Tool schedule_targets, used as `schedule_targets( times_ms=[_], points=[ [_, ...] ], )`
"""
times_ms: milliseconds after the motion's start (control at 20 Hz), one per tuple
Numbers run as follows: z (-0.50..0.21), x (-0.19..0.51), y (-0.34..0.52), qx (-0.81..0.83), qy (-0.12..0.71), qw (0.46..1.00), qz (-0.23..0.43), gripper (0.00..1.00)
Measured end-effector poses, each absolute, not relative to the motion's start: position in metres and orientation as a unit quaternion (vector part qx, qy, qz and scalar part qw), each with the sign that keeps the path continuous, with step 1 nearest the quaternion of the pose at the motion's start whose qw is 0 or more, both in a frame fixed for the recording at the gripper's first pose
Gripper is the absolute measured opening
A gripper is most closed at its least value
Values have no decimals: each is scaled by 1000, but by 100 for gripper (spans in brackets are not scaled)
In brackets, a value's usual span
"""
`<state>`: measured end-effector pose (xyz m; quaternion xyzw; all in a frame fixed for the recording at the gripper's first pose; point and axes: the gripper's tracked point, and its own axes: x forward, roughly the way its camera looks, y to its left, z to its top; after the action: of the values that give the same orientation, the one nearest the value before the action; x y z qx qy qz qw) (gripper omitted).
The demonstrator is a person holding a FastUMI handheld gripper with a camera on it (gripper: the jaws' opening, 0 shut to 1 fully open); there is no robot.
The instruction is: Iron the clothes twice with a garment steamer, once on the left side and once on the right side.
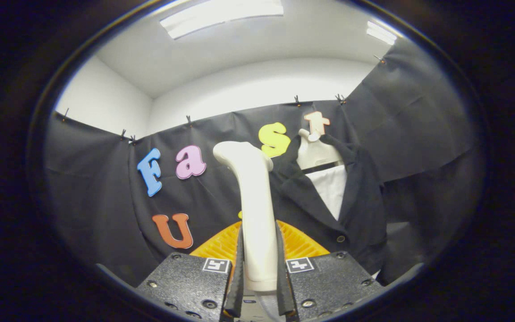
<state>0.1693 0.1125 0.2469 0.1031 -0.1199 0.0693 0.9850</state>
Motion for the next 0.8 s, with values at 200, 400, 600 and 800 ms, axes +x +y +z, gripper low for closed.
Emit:
schedule_targets(
  times_ms=[200,400,600,800],
  points=[
    [262,186,73,101,-128,985,47,32],
    [265,216,55,85,-124,988,39,33],
    [252,242,54,70,-106,991,33,33],
    [238,250,53,61,-101,993,24,33]
  ],
)
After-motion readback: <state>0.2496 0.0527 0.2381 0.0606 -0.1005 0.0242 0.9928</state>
